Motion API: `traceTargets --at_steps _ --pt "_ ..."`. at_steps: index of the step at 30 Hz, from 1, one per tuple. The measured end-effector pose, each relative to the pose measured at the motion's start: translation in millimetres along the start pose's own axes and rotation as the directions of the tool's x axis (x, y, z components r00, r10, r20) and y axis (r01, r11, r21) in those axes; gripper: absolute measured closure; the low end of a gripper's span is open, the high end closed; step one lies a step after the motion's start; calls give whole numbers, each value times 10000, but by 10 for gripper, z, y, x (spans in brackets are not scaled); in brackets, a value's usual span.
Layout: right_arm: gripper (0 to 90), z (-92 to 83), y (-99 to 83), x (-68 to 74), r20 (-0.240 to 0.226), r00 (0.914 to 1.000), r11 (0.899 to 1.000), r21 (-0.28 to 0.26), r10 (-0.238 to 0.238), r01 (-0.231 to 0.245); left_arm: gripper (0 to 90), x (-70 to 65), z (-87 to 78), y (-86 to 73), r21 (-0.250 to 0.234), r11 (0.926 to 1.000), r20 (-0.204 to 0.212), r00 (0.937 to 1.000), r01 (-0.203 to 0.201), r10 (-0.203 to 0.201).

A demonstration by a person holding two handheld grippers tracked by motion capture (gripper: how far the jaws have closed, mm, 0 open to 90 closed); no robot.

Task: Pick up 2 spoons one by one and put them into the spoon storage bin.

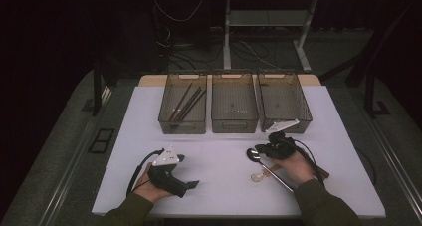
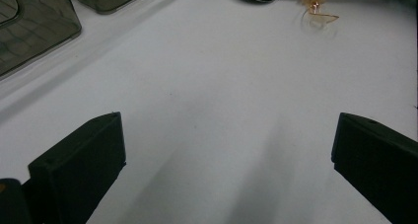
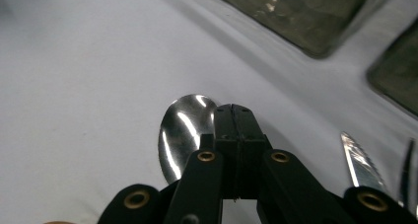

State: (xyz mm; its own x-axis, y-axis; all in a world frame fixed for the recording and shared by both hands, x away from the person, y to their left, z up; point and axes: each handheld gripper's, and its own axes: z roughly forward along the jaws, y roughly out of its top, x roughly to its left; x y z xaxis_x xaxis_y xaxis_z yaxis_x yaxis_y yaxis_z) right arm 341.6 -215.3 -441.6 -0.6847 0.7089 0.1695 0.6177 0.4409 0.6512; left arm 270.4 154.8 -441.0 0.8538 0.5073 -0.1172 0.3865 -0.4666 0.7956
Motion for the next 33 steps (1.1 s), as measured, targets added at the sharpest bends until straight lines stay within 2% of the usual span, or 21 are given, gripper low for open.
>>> traceTargets --at_steps 4,10,12,15,16,20,25,33 --pt "899 19 13 42 -301 9992 9996 84 -253 256 0 0 0 0 3 10000 3 10000 -3 3" --pt "896 27 33 87 -366 9983 9989 130 -452 457 0 -1 -1 0 0 10000 6 10000 -8 8" --pt "850 -2 39 81 -397 9984 9992 -22 -405 404 0 0 -1 0 -1 10000 10 10000 -6 6" --pt "713 -41 42 78 -537 9981 9995 -162 -289 281 0 -2 1 -1 8 10000 16 10000 -7 7" --pt "647 -44 42 84 -580 9977 9993 -157 -348 339 0 -3 0 0 3 10000 19 10000 -10 10" --pt "559 -7 30 126 -716 9960 9984 127 -535 546 0 -6 -2 0 -7 10000 23 10000 -13 13" --pt "551 39 15 156 -584 9944 9949 438 -883 909 0 -8 -1 0 3 10000 35 10000 -18 18" --pt "512 57 6 181 -644 9927 9928 571 -1020 1057 0 -8 0 1 37 10000 44 10000 -41 41"
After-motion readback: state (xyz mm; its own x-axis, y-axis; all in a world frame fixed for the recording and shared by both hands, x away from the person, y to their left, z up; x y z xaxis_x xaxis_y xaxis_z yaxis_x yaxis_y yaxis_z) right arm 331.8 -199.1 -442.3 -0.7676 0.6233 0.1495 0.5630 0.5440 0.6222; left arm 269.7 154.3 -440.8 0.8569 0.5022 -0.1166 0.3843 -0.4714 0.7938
